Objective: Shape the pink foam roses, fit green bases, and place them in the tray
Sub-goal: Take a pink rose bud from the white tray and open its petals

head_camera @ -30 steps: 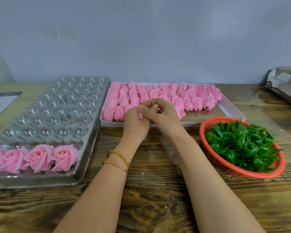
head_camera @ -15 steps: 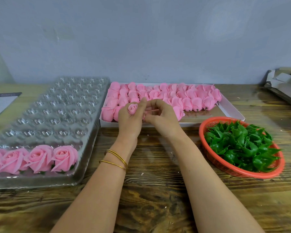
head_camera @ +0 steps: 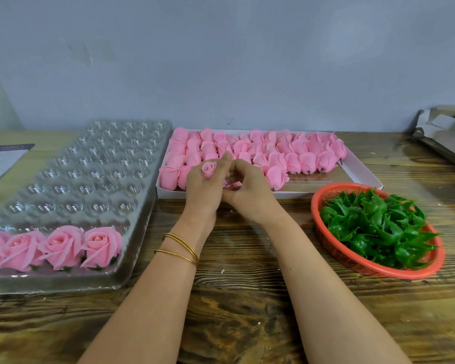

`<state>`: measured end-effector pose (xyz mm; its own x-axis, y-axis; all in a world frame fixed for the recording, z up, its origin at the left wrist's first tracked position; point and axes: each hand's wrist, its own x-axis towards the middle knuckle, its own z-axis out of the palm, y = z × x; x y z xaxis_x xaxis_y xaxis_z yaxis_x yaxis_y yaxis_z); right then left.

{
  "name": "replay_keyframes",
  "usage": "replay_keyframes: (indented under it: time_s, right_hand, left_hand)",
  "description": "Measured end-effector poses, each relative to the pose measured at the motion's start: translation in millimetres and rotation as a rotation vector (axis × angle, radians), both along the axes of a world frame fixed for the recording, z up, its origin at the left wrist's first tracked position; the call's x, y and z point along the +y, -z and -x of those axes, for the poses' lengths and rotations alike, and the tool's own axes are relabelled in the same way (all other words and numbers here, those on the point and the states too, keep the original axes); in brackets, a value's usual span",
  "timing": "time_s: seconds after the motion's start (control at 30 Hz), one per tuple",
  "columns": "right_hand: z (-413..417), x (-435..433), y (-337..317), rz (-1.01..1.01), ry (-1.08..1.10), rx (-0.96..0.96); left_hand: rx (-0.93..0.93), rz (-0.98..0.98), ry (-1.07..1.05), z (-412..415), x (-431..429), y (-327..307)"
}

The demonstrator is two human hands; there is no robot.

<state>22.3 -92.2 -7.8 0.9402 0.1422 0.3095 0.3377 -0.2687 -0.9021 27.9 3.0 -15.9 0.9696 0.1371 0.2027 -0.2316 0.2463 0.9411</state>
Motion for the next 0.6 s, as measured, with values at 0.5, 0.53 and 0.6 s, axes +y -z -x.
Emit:
replay_keyframes:
  time_s: [0.5, 0.53, 0.6]
  right_hand:
    - [7.3, -4.7, -10.5, -0.079, -0.188, 0.121]
    - [7.0, -4.3, -10.3, -0.084, -0.182, 0.124]
    - [6.0, -3.7, -9.6, -0.086, -0.158, 0.129]
  left_hand:
    - [0.003, 0.004, -0.03, -4.0, 2.4, -0.7]
    - [0.006, 0.016, -0.034, -4.6, 1.9, -0.6]
    - [0.021, 0.027, -0.034, -5.0, 1.0, -0.4]
